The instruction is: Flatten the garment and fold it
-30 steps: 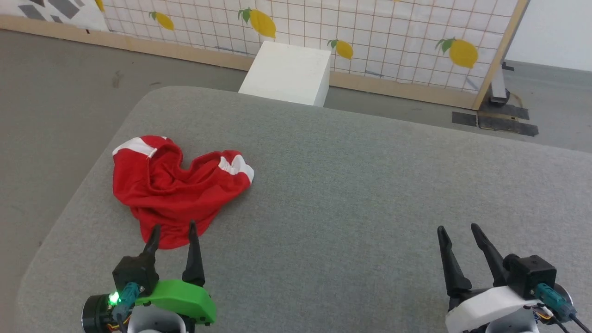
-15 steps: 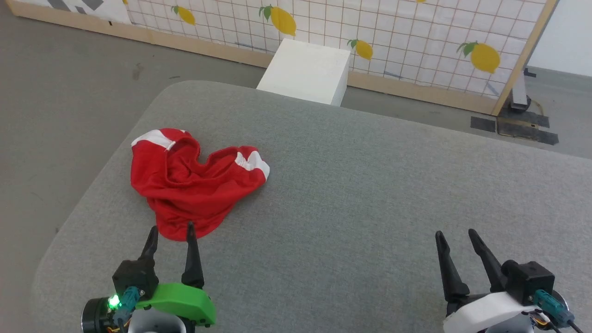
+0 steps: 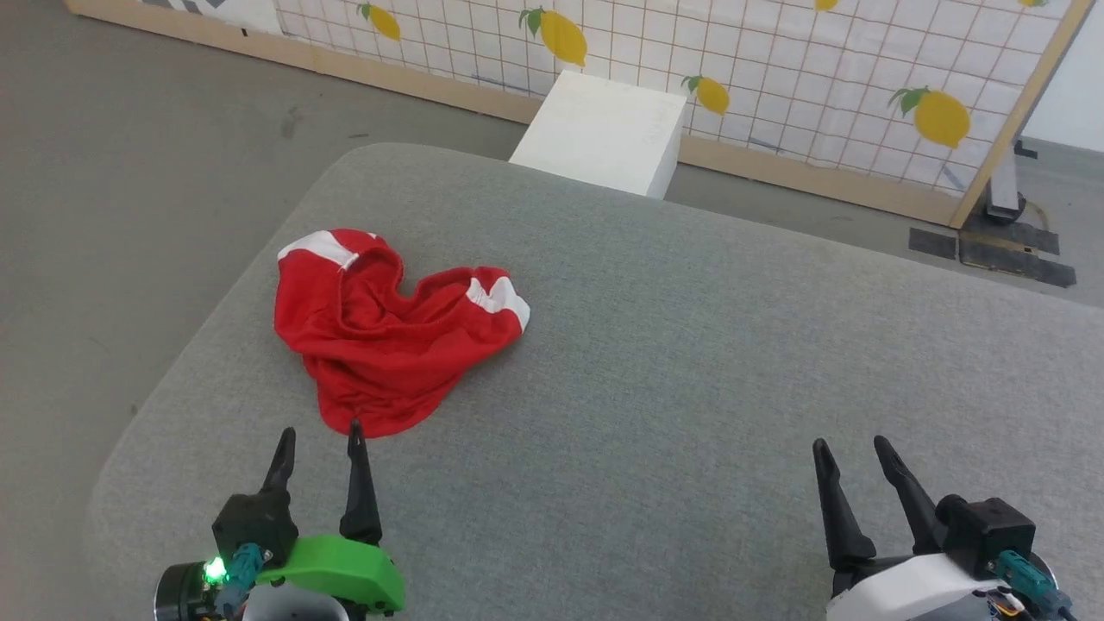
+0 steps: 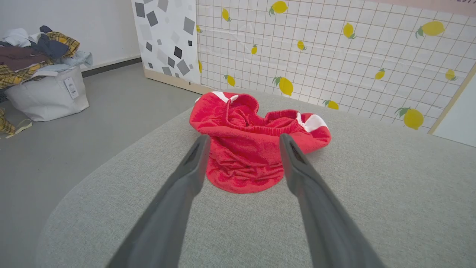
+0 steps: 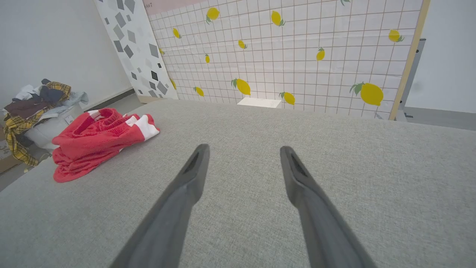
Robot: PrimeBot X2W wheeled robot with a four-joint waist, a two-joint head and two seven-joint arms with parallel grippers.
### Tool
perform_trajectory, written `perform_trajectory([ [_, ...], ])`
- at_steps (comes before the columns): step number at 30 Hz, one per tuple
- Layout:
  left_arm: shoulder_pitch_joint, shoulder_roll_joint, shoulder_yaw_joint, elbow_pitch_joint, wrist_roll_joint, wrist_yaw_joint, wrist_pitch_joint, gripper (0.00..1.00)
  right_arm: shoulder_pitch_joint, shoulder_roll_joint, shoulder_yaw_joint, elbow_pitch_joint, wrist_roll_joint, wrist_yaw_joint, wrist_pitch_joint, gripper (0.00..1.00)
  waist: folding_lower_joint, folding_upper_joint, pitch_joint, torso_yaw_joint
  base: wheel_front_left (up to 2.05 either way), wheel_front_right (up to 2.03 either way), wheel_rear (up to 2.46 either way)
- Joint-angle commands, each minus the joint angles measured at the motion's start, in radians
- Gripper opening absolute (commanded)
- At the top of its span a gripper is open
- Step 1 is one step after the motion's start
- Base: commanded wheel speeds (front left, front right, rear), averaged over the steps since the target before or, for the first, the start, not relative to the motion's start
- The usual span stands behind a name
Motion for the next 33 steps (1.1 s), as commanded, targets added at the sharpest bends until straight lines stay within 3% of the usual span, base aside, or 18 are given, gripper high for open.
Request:
perform_trajectory([
  [1, 0.015, -0.004, -0.003, 0.005, -0.012, 0.007, -0.013, 1.0, 0.015, 0.0, 0.0, 0.006, 0.008, -0.001, -0.012, 1.0, 0.0, 0.0, 0.0, 0.009, 0.0, 0.0, 0.0],
  [18, 0.025, -0.005, -0.009, 0.024, -0.028, 0.017, -0.047, 1.0, 0.026, 0.0, 0.004, -0.01, -0.005, -0.001, -0.025, 1.0, 0.0, 0.0, -0.01, 0.068, 0.0, 0.0, 0.0],
  [33, 0.021, -0.005, -0.007, 0.04, -0.042, 0.021, -0.047, 1.0, 0.027, 0.0, -0.01, -0.039, -0.027, -0.001, 0.004, 1.0, 0.0, 0.0, -0.003, 0.065, 0.0, 0.0, 0.0],
])
